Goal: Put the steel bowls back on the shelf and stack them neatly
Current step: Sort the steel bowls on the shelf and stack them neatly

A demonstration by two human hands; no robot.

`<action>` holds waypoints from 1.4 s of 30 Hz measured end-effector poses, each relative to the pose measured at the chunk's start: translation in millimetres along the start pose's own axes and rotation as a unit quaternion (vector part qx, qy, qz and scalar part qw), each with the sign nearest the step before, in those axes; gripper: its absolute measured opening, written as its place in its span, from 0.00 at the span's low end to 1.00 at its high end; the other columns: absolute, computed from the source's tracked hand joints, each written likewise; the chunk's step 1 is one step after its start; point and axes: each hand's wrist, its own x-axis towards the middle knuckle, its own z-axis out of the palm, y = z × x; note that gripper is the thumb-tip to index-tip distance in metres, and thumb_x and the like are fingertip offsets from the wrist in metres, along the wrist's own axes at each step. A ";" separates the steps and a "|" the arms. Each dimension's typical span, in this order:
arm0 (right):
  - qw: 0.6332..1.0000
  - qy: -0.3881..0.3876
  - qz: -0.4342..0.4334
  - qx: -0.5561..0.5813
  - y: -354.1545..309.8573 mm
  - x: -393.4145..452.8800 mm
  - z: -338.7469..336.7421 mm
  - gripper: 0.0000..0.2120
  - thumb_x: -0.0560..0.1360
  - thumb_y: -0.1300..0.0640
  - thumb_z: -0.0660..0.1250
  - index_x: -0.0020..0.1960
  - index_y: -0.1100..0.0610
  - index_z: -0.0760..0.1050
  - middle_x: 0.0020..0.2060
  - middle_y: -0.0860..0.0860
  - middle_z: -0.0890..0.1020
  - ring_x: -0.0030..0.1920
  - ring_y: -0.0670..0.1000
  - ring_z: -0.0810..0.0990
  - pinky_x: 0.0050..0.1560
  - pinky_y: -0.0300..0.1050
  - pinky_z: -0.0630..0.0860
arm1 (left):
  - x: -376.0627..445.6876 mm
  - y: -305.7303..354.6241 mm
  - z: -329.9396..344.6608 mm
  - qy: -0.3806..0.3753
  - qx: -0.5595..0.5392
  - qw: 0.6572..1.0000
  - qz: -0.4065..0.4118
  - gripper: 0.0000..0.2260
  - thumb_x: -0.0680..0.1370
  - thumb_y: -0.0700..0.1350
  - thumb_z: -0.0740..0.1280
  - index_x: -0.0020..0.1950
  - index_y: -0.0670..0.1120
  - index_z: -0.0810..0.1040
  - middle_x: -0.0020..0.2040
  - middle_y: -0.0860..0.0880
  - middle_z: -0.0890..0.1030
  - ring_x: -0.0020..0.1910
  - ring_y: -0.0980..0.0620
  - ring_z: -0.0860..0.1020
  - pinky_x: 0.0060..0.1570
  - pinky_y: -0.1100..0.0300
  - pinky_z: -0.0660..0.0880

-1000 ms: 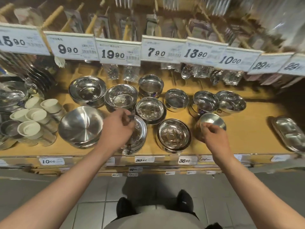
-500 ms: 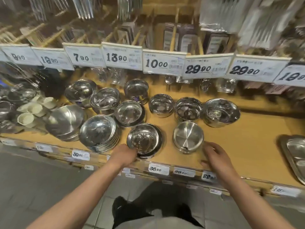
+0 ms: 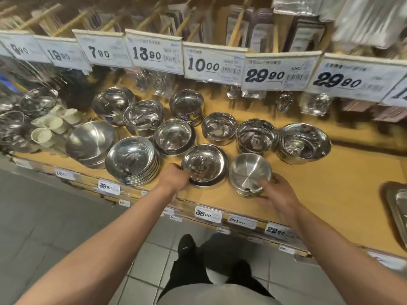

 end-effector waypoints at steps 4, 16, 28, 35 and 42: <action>1.000 0.015 0.013 -0.001 2.1 6.0 0.7 0.07 0.78 0.57 0.72 0.53 0.50 0.75 0.48 0.51 0.85 0.48 0.54 0.87 0.49 0.49 0.85 | 12.4 0.7 0.0 -0.015 -0.023 1.000 0.005 0.09 0.79 0.45 0.69 0.49 0.38 0.82 0.48 0.40 0.87 0.50 0.39 0.85 0.54 0.44 0.82; 0.987 0.140 0.066 0.042 6.2 0.5 1.4 0.12 0.76 0.48 0.74 0.54 0.52 0.75 0.49 0.53 0.84 0.49 0.57 0.86 0.33 0.41 0.81 | 23.8 11.3 -0.7 -0.030 0.179 0.982 0.051 0.05 0.81 0.41 0.68 0.52 0.40 0.79 0.40 0.43 0.85 0.33 0.53 0.86 0.46 0.50 0.85; 0.978 0.203 -0.016 -0.053 -7.3 -11.6 -30.4 0.30 0.76 0.45 0.67 0.72 0.60 0.70 0.56 0.54 0.80 0.44 0.50 0.80 0.39 0.45 0.76 | 18.6 14.2 -2.1 0.012 0.123 0.991 0.054 0.19 0.77 0.43 0.73 0.66 0.41 0.76 0.56 0.43 0.83 0.50 0.44 0.84 0.50 0.49 0.84; 0.966 0.235 -0.058 -0.095 -23.7 -15.4 -42.3 0.25 0.77 0.46 0.66 0.69 0.59 0.74 0.57 0.55 0.81 0.52 0.55 0.78 0.50 0.48 0.72 | 0.3 24.2 -10.0 0.055 0.058 0.994 0.080 0.24 0.76 0.39 0.74 0.70 0.45 0.72 0.50 0.48 0.81 0.35 0.48 0.84 0.35 0.52 0.85; 0.997 -0.018 -0.075 0.023 -51.6 -33.2 -25.1 0.10 0.80 0.55 0.68 0.59 0.55 0.80 0.57 0.55 0.83 0.53 0.55 0.85 0.42 0.46 0.84 | -42.2 65.7 -13.4 -0.020 -0.110 0.990 0.081 0.12 0.77 0.32 0.69 0.57 0.44 0.74 0.55 0.44 0.79 0.36 0.48 0.85 0.36 0.54 0.84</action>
